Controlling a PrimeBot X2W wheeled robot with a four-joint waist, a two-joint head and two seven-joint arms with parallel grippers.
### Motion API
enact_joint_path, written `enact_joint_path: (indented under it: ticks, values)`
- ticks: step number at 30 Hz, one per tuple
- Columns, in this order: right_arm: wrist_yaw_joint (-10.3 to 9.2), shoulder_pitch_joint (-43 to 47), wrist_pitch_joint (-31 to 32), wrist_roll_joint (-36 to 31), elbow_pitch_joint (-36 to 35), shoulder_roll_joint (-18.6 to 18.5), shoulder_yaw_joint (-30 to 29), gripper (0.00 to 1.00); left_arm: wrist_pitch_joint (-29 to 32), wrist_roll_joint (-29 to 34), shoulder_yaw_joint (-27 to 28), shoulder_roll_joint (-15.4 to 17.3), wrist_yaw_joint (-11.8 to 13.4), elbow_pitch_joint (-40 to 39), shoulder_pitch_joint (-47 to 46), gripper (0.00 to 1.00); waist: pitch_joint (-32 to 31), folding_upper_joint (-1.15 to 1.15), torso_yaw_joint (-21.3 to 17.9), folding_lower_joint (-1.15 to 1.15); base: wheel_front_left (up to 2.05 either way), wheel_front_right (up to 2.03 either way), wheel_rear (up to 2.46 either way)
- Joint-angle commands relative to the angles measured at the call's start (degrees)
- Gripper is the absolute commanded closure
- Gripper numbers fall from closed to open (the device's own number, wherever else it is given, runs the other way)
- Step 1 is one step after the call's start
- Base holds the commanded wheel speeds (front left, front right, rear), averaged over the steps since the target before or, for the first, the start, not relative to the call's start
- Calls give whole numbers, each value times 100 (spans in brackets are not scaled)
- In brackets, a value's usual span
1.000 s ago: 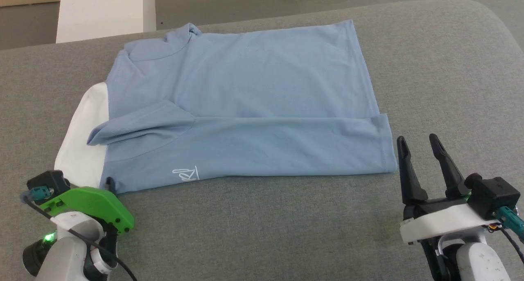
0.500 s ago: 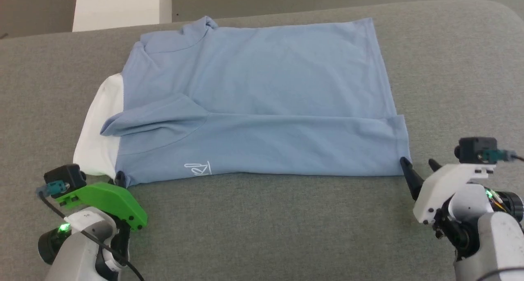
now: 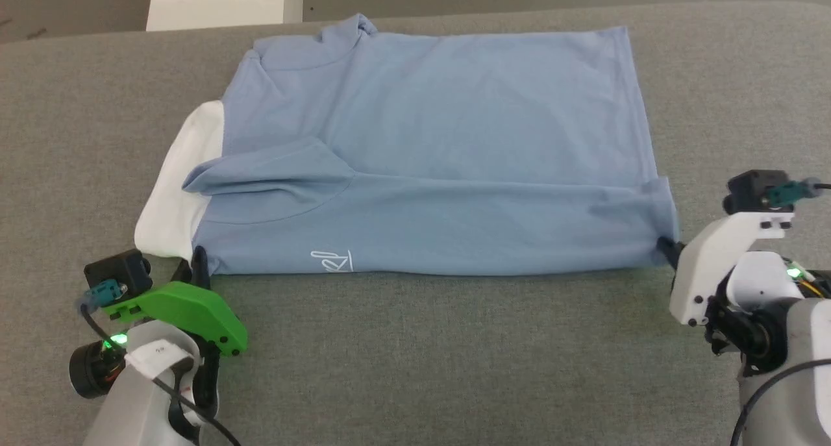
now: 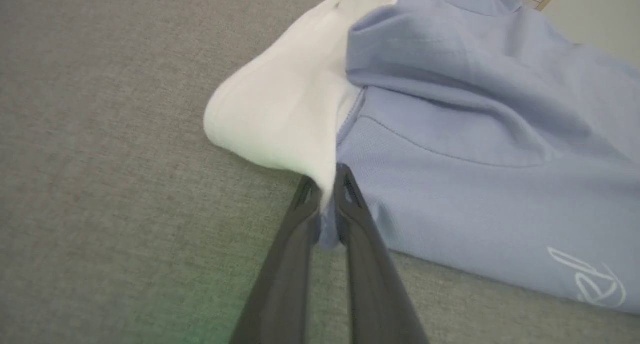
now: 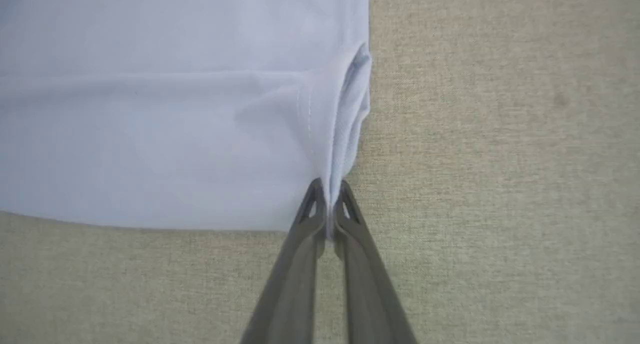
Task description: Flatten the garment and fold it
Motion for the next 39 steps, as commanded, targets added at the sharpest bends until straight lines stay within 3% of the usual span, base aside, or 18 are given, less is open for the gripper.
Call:
enact_joint_path:
  ticks: [1,8,16,24,29,30,31,32,39]
  values:
    - [-9,147,-248,49,-149,-9,-37,100,-141,63,36,54,26,-42,85,100,-179,0,35,0,0,0,0]
    - [-9,955,-887,356,-782,-9,-242,100,-236,144,98,168,258,-598,830,100,-549,0,46,0,0,0,0]
    - [-9,2097,-485,693,-1224,-9,-583,100,431,93,-81,221,616,-1482,1929,100,-604,0,13,0,0,0,0]
    - [-9,2523,-495,527,-731,-8,-741,100,1467,-226,-270,388,757,-1812,2640,100,-597,0,16,0,0,0,0]
    - [-9,2434,-972,462,-189,-8,-694,100,1397,-194,-316,357,736,-1769,2549,98,-642,0,75,0,0,0,0]
    - [-9,2419,-1078,459,-91,-8,-667,78,1388,-211,-333,322,728,-1734,2537,52,-665,0,82,0,0,0,0]
    - [-9,2409,-1210,485,-38,-8,-617,5,1394,-244,-350,288,710,-1714,2535,0,-691,0,88,0,0,0,0]
    - [-9,2400,-1333,555,-10,-8,-616,0,1390,-286,-347,254,697,-1717,2536,0,-713,0,92,0,0,0,0]
    - [-9,2412,-2642,693,-400,-8,-434,0,945,-325,-173,252,505,-2095,2401,0,-801,0,76,0,0,0,0]
